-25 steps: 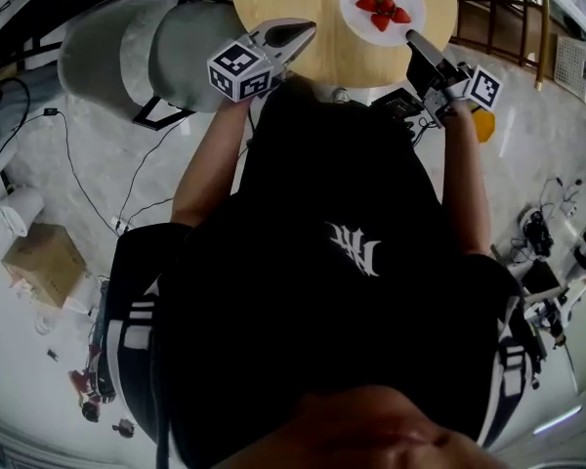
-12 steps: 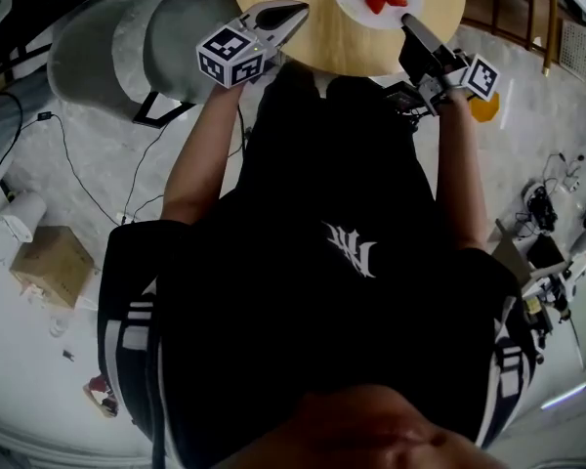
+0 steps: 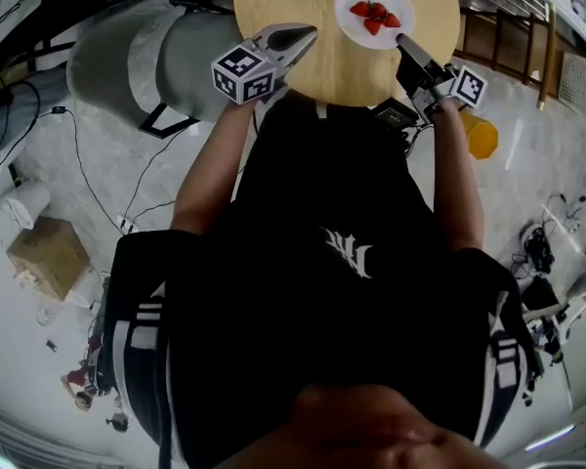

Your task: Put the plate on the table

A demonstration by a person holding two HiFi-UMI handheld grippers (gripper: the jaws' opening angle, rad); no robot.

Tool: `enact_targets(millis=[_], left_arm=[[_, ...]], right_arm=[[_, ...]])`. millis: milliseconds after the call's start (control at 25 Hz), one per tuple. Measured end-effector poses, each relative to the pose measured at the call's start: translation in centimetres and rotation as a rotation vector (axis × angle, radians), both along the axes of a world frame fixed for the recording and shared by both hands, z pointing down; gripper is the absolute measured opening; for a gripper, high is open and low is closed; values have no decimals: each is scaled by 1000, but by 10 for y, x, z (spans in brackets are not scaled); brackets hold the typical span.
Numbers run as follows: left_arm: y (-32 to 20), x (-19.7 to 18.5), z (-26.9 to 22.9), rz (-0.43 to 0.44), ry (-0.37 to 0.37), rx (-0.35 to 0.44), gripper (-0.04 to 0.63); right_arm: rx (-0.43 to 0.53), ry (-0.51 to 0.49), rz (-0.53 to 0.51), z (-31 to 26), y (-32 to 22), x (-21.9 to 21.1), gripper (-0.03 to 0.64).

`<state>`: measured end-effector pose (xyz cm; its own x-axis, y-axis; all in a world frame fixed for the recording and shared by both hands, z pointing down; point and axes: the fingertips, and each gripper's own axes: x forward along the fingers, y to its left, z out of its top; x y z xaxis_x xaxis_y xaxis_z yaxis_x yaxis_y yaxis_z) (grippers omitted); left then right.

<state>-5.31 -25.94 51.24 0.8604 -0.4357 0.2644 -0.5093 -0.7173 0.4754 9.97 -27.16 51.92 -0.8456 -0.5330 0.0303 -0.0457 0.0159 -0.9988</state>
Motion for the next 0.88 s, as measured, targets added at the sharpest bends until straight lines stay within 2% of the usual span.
enact_targets(millis=[200,560,880], left_arm=[[-7,9,15,-23,-9,-58,0],[-13,17,26,-11,-48,-69,0],[-16,15,33,-22,-48,-82,0]], right_arm=[[6,20,-33,16,-14,6,14],[-20,7,-48,32,-23,6,14],[-22,17,-97,39,-21,-5,14]])
